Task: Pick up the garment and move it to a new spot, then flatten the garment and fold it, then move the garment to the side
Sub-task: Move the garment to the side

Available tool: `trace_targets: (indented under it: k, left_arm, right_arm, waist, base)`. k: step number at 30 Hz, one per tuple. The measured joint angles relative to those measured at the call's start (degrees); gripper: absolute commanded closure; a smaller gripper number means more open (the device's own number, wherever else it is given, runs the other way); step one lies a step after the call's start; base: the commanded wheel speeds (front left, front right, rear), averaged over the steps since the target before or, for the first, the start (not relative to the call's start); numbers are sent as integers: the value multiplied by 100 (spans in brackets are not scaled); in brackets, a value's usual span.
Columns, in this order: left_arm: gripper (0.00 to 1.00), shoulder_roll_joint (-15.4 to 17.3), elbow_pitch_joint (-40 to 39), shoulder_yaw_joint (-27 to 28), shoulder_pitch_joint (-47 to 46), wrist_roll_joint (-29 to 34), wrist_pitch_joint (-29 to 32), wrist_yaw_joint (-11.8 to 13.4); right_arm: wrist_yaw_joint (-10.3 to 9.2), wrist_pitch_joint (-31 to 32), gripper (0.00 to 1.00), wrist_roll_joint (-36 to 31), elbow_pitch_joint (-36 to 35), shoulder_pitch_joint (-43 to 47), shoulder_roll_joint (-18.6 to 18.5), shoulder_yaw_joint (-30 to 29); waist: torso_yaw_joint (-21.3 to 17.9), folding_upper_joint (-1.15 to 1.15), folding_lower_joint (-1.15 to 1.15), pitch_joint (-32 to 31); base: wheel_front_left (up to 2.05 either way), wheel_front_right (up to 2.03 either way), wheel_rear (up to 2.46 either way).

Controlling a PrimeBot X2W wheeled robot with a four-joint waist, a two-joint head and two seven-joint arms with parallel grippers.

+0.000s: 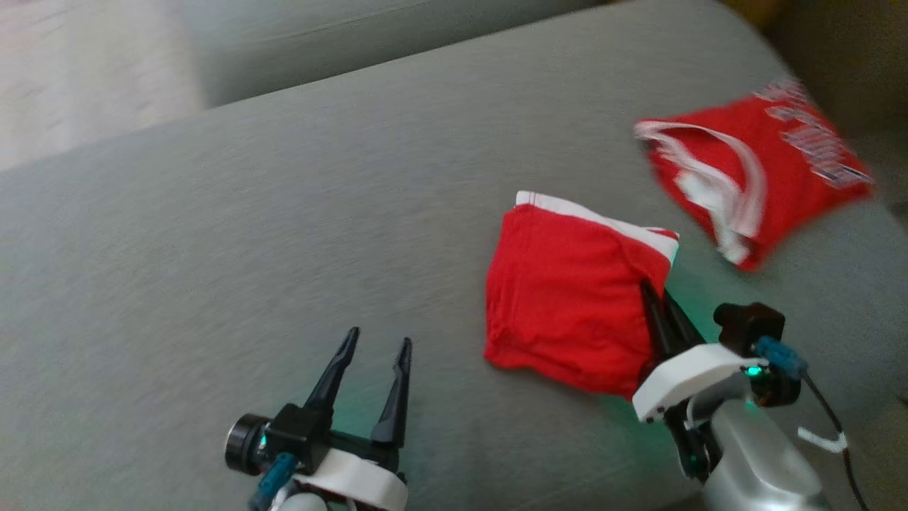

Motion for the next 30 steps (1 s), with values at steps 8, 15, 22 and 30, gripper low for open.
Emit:
trace_targets:
  k: [8, 15, 22, 30]
  left_arm:
    - [0, 0, 92, -134, -100, 2, 0, -4]
    - [0, 1, 183, -190, -129, 4, 0, -54]
    - [0, 2, 302, -166, -157, 87, 0, -62]
    - [0, 3, 309, -107, -365, 216, 0, -113]
  right_arm:
    - [0, 0, 100, 115, -185, 125, -5, 204]
    - [0, 34, 100, 113, -200, -22, -187, 483]
    - [0, 379, 100, -68, -207, -1140, -855, 878]
    - [0, 791, 100, -334, 692, -2347, -1798, 758]
  waist:
    - [-1017, 0, 0, 35]
    - [-1035, 0, 0, 220]
    - [-626, 0, 0, 382]
    - [-56, 0, 1, 639]
  base:
    - [0, 0, 0]
    - [0, 0, 0]
    - [0, 0, 0]
    - [0, 0, 0]
